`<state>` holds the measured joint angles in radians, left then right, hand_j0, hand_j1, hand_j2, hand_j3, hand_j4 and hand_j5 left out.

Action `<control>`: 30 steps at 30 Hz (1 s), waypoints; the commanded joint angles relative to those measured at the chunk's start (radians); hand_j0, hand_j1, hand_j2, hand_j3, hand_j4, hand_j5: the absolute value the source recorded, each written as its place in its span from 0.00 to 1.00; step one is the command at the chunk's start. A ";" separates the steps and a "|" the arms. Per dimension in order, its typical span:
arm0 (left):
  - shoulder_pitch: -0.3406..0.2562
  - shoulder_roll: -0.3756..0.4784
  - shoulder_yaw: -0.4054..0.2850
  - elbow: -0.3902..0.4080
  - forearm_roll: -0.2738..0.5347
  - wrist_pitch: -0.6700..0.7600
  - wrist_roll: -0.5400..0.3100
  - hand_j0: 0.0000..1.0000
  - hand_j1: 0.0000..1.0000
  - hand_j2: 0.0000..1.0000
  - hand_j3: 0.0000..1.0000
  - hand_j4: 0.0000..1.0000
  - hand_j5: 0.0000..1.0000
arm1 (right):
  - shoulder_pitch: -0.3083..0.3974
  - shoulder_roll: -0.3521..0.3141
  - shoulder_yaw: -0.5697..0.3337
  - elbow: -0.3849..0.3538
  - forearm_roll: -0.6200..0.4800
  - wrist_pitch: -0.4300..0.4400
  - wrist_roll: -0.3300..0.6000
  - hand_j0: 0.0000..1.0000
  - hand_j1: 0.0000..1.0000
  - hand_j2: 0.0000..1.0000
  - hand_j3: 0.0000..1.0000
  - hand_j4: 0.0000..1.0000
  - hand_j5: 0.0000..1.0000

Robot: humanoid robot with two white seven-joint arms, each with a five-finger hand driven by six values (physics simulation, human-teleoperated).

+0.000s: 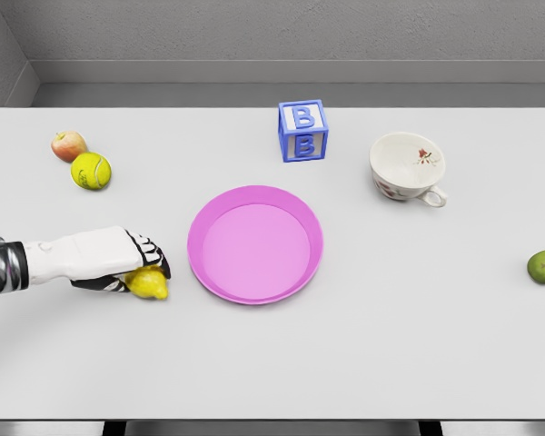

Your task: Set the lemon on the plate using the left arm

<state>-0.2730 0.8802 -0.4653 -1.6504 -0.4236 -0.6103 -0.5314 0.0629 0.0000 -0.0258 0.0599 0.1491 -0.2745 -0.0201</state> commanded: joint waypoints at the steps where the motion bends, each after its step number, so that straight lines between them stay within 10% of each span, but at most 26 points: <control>1: 0.000 0.000 -0.001 0.000 0.003 -0.001 -0.001 0.43 0.43 0.43 0.43 0.43 0.43 | 0.000 0.000 0.000 0.000 0.000 0.000 0.000 1.00 1.00 1.00 1.00 1.00 1.00; 30: -0.063 -0.089 0.062 -0.117 0.065 -0.001 -0.005 0.41 0.41 0.41 0.41 0.41 0.41 | 0.000 0.000 0.000 0.000 0.000 0.000 0.000 1.00 1.00 1.00 1.00 1.00 1.00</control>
<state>-0.3359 0.8089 -0.4022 -1.7655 -0.3567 -0.6132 -0.5367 0.0629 0.0000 -0.0258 0.0599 0.1491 -0.2745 -0.0201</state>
